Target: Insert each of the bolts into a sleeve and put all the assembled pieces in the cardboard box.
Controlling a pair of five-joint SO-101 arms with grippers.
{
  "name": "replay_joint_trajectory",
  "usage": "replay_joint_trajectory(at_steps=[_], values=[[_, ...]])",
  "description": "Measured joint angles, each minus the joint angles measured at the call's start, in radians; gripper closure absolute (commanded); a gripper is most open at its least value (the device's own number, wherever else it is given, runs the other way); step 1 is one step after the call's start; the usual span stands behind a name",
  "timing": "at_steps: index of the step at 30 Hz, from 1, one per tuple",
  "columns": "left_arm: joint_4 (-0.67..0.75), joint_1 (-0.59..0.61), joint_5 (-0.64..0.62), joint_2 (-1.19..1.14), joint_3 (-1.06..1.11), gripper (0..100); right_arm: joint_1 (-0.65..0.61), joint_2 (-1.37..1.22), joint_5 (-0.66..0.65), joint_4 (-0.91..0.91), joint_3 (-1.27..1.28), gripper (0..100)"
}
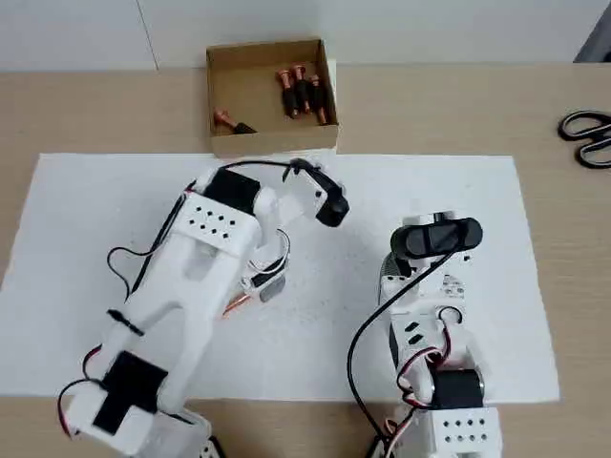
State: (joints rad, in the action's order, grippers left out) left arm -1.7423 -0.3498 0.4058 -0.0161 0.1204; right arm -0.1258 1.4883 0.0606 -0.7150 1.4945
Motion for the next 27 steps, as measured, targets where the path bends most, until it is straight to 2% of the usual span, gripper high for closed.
replay_joint_trajectory(at_steps=[7,17,27], values=[[0.040,0.000,0.107,-0.126,0.006,86,0.000,0.000,0.000,0.000,0.000,99.5],[0.186,0.000,0.110,-0.269,0.006,86,0.000,0.000,0.000,0.000,0.000,99.5],[0.207,0.018,0.104,-0.299,0.000,87,0.000,0.000,0.000,0.000,0.000,99.5]])
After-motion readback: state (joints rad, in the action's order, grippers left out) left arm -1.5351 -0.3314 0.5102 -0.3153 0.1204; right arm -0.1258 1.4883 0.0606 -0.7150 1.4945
